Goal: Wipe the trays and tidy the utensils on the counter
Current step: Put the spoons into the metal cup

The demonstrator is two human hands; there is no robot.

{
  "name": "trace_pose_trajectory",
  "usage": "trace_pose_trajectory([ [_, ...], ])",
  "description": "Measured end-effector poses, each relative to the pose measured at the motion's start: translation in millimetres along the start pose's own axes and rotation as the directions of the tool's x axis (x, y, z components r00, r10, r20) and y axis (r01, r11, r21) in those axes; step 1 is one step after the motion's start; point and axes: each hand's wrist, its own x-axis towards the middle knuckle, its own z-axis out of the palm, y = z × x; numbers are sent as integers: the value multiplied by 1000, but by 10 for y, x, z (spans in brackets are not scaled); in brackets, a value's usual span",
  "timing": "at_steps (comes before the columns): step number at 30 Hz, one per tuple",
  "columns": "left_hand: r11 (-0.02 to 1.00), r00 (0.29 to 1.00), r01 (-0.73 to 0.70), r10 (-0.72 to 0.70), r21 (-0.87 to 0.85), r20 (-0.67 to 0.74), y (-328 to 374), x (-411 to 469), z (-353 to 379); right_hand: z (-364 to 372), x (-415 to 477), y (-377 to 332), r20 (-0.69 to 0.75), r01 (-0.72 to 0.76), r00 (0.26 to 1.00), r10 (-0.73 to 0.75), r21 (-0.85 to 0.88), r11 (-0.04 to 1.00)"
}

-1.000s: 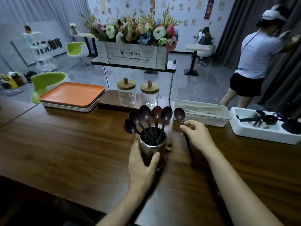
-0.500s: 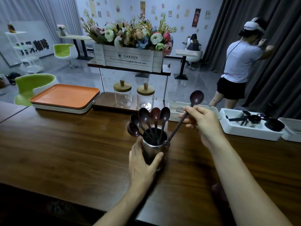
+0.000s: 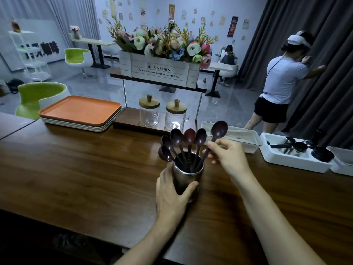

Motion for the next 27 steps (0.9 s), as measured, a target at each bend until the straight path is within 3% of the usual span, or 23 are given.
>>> trace_pose_trajectory([
  [7,1000,1000,-10,10,-1,4,-20,1,12,62,-123,196,31,33,999,-27,-215,976],
  [18,999,999,-29,30,-13,30,-49,1,16,111,-219,190,-22,-46,999,44,-115,992],
  [27,999,999,-31,33,-35,39,-72,8,24,183,-289,235,-28,-24,999,24,15,1000],
])
